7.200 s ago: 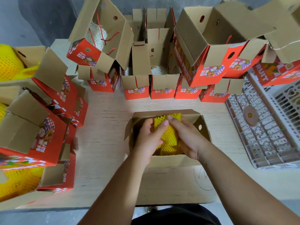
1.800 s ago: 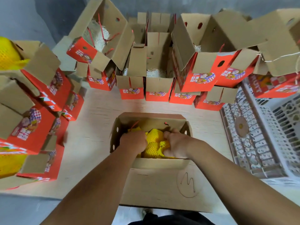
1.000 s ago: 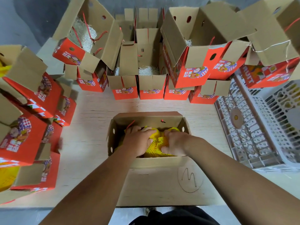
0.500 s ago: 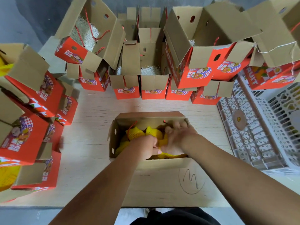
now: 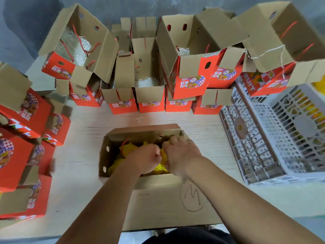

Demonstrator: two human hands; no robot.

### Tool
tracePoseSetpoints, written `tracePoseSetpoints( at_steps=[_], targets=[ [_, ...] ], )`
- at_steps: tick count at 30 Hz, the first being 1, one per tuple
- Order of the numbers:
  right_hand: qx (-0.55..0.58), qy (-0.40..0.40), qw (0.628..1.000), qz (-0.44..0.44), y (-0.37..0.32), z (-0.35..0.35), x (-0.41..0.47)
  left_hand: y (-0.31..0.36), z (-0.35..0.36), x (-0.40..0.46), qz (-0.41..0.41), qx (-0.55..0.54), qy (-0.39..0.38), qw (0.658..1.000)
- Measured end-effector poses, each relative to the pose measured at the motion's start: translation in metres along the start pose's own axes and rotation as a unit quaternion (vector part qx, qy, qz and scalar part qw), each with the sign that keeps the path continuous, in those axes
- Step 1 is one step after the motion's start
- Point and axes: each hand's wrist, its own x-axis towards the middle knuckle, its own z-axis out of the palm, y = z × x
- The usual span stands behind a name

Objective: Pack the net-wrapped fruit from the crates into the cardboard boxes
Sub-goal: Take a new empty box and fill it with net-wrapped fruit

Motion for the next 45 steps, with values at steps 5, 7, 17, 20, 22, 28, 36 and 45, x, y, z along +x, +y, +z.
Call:
tracePoseSetpoints(
  at_steps=[5, 7, 17, 20, 22, 28, 36, 45],
  targets=[
    [0.294, 0.155, 0.943, -0.005, 0.083, -0.001, -0.049, 0.097, -0.008, -0.004, 0.071, -0.071, 0.132, 0.986],
    [0.366, 0.2, 0.909, 0.008, 0.119, -0.001, -0.062, 0.143, -0.006, 0.007, 0.091, -0.084, 0.183, 0.975],
    [0.443, 0.345, 0.816, 0.138, 0.396, 0.024, -0.157, 0.438, 0.062, 0.121, 0.231, -0.219, 0.207, 0.925],
    [0.446, 0.364, 0.794, 0.198, 0.476, 0.045, -0.181, 0.52, 0.093, 0.157, 0.262, -0.225, 0.154, 0.926],
    [0.452, 0.372, 0.779, 0.223, 0.518, 0.06, -0.192, 0.562, 0.11, 0.179, 0.268, -0.209, 0.139, 0.93],
    [0.372, 0.374, 0.811, 0.254, 0.617, 0.092, -0.198, 0.637, 0.136, 0.246, 0.28, -0.102, 0.142, 0.944],
    [0.261, 0.227, 0.797, 0.496, 0.756, 0.132, -0.215, 0.671, 0.155, 0.304, 0.287, 0.145, 0.216, 0.922],
    [0.255, 0.316, 0.812, 0.42, 0.748, 0.141, -0.211, 0.667, 0.159, 0.311, 0.287, 0.129, 0.24, 0.918]
  ],
)
